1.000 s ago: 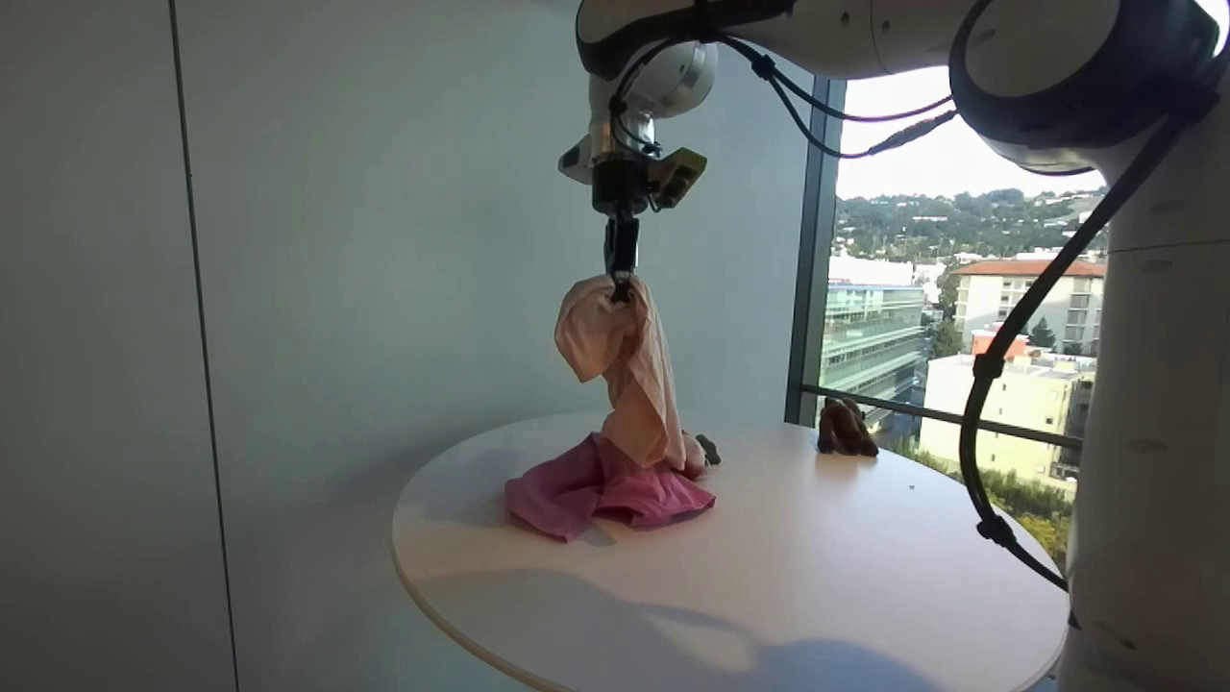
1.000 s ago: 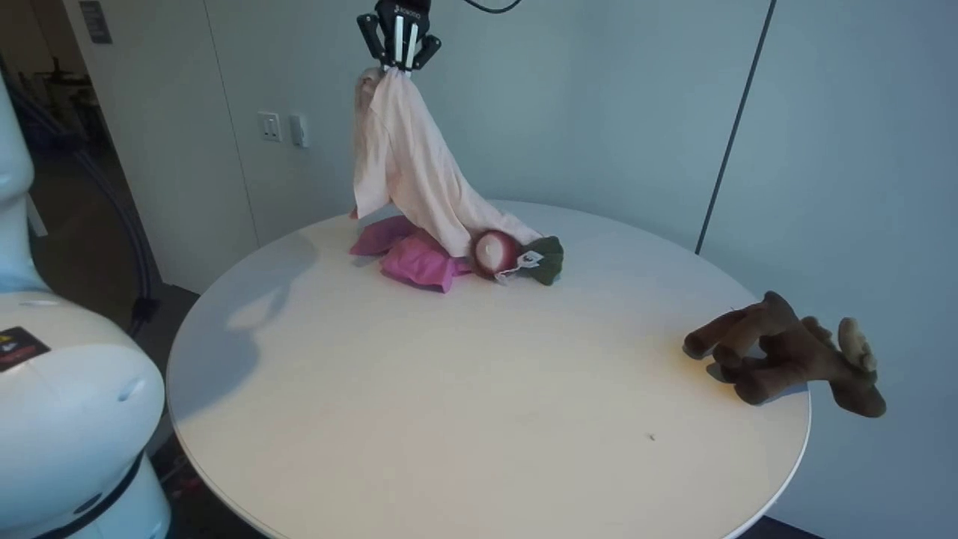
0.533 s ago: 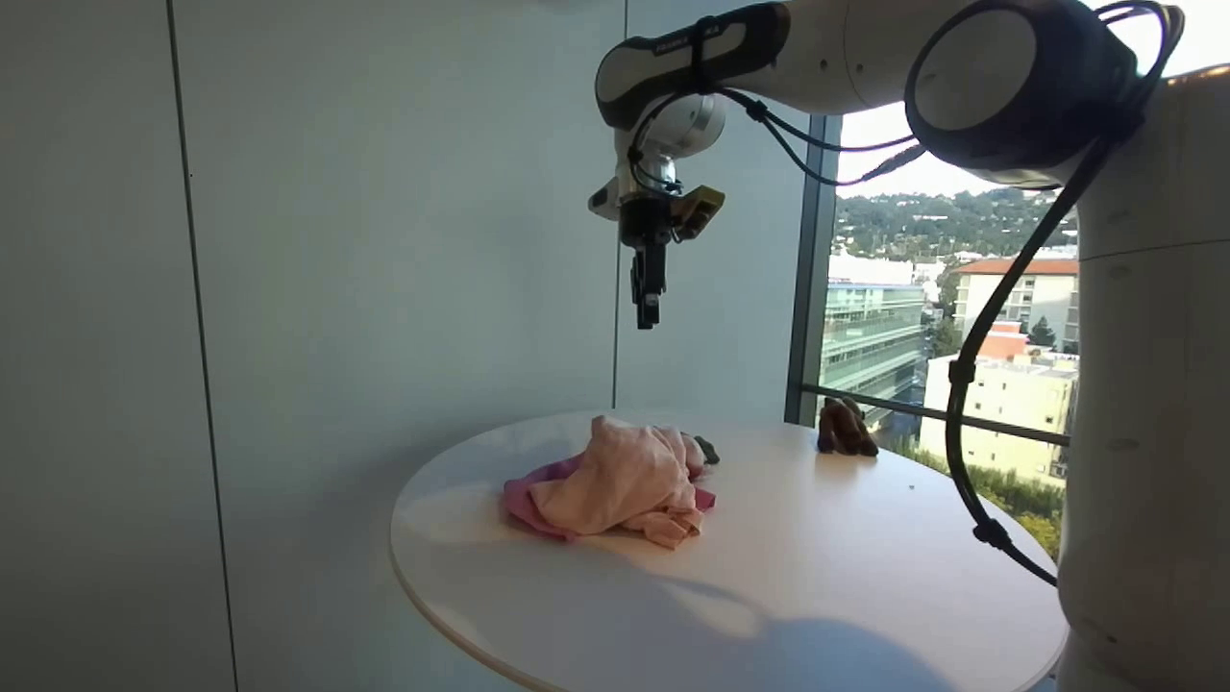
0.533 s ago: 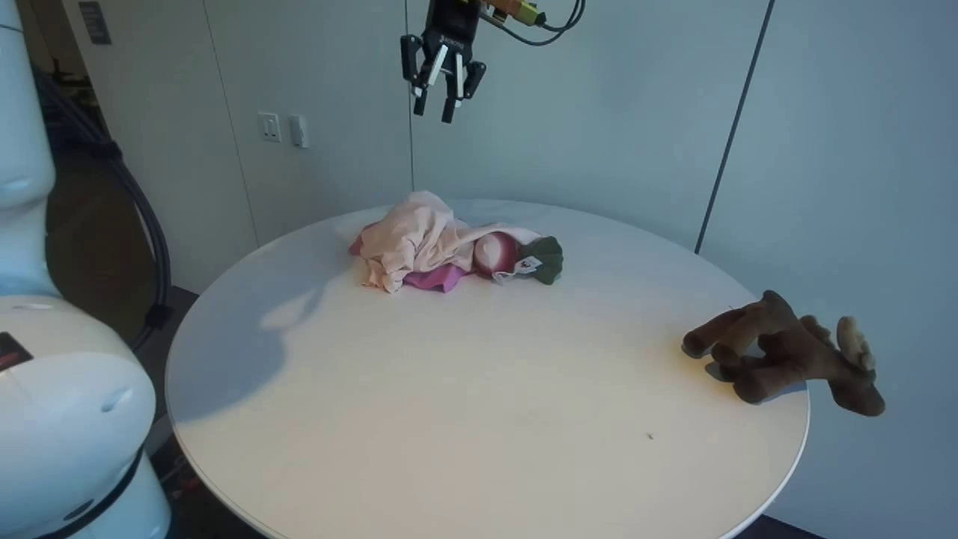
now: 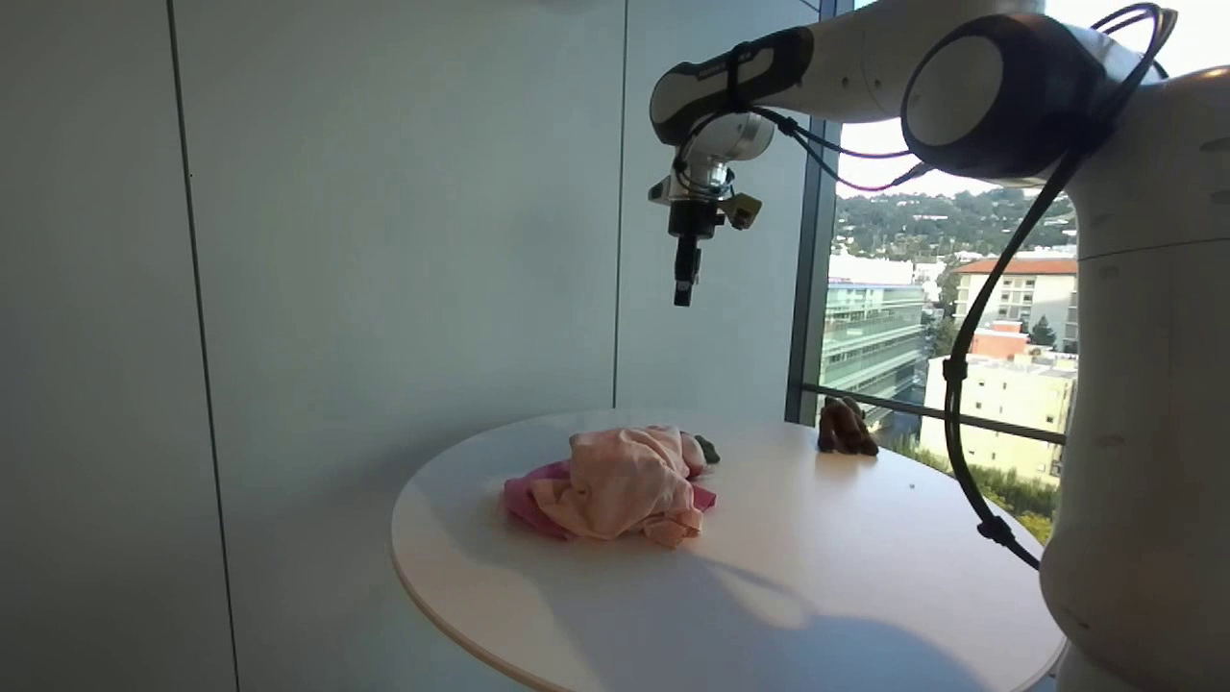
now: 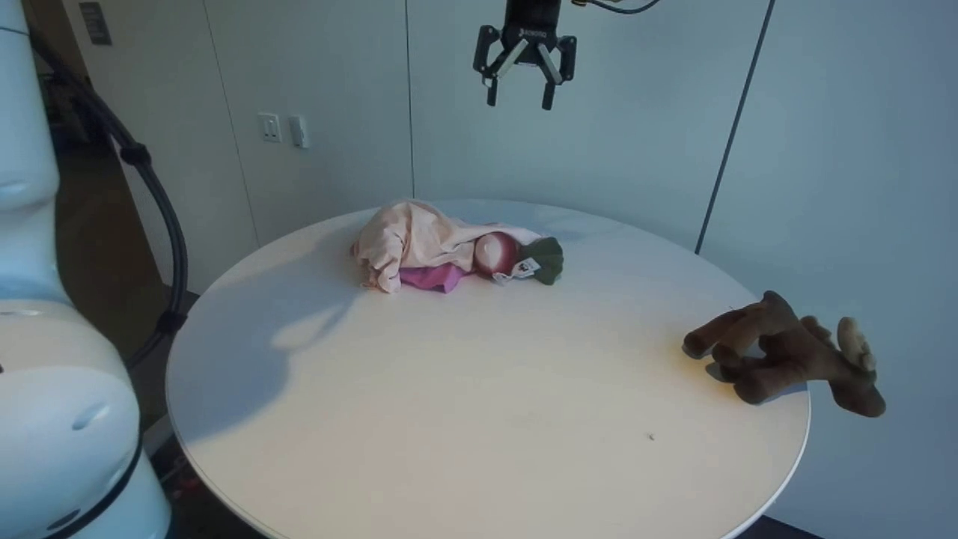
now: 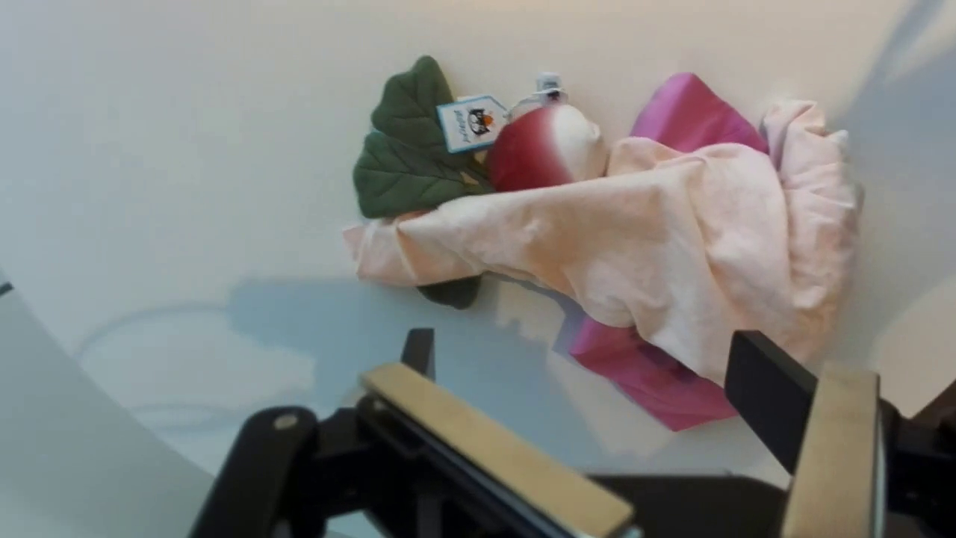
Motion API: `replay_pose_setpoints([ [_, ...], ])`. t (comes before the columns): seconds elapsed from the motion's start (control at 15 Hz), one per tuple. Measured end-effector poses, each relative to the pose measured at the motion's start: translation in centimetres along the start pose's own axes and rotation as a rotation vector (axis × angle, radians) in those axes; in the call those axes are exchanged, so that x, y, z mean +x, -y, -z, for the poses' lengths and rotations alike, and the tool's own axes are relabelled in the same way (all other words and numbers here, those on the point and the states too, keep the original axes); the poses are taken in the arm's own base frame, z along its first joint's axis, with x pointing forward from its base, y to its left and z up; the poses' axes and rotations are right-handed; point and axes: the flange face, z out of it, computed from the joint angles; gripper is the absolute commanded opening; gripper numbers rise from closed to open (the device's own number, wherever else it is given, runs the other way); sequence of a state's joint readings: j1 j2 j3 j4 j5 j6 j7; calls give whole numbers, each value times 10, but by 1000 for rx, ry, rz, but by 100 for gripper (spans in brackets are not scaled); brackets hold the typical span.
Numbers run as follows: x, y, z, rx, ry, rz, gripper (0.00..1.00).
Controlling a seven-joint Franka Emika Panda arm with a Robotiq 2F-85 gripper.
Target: Move the items on the table to the left
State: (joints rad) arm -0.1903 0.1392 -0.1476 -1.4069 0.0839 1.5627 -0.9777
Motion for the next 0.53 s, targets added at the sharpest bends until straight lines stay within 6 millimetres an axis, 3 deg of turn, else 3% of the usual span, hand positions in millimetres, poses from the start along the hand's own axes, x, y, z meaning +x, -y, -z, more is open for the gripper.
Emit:
replay_pose_setpoints([
  [0.27,-97,-78,-13,-86,-20,-216,100],
  [0.4,-141,-106,-26,-120,-20,-327,100],
  [0.53,-168,-124,-37,-158,-16,-433,100],
])
